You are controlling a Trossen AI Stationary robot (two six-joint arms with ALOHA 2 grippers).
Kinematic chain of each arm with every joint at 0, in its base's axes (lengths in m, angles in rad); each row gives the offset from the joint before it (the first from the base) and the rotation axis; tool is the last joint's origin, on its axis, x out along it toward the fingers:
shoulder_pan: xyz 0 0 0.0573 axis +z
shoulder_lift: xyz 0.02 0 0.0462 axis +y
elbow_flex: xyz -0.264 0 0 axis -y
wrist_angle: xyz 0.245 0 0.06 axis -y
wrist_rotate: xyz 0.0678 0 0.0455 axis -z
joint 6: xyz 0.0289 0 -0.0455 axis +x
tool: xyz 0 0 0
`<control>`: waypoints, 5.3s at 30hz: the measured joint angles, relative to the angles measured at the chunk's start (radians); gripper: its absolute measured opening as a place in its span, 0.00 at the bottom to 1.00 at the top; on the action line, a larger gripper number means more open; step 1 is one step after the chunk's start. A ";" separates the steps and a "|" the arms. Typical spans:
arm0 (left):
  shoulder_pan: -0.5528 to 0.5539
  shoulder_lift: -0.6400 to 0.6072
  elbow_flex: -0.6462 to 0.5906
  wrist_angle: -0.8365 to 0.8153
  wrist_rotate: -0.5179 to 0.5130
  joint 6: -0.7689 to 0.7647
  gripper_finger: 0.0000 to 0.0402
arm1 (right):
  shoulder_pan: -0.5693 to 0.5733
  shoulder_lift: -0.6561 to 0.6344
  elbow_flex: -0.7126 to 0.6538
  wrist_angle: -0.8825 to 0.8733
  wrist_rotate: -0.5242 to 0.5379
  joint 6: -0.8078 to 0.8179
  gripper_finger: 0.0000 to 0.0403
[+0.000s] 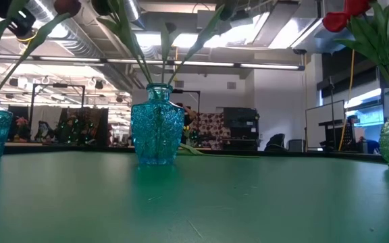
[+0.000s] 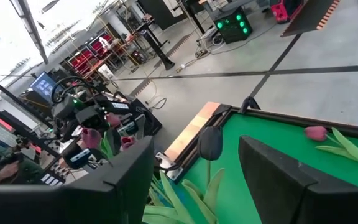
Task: Sort flowers into vase by color
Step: Put the right pink tulip into the left blue vase, then put the pink tulip into the left blue vase
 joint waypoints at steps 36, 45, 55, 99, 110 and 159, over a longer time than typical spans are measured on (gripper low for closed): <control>0.000 -0.002 0.135 0.133 -0.092 -0.137 0.41 | 0.000 0.000 -0.001 0.030 -0.041 -0.112 0.58; 0.000 0.080 0.137 0.448 -0.450 0.062 0.40 | -0.020 0.000 -0.001 0.131 0.052 -0.223 0.58; 0.000 0.235 0.136 0.675 -0.714 0.064 0.38 | -0.288 0.074 -0.001 0.134 -0.259 -0.266 0.58; 0.000 0.269 0.080 0.662 -1.119 -0.248 0.38 | -0.833 0.573 0.000 0.021 -1.062 -0.593 0.58; 0.000 0.269 0.080 0.663 -1.113 -0.261 0.38 | -0.946 0.683 0.000 -0.003 -1.423 -0.638 0.58; 0.000 0.279 0.080 0.607 -1.149 -0.352 0.38 | -0.859 0.676 -0.007 -0.624 -0.748 -1.050 0.02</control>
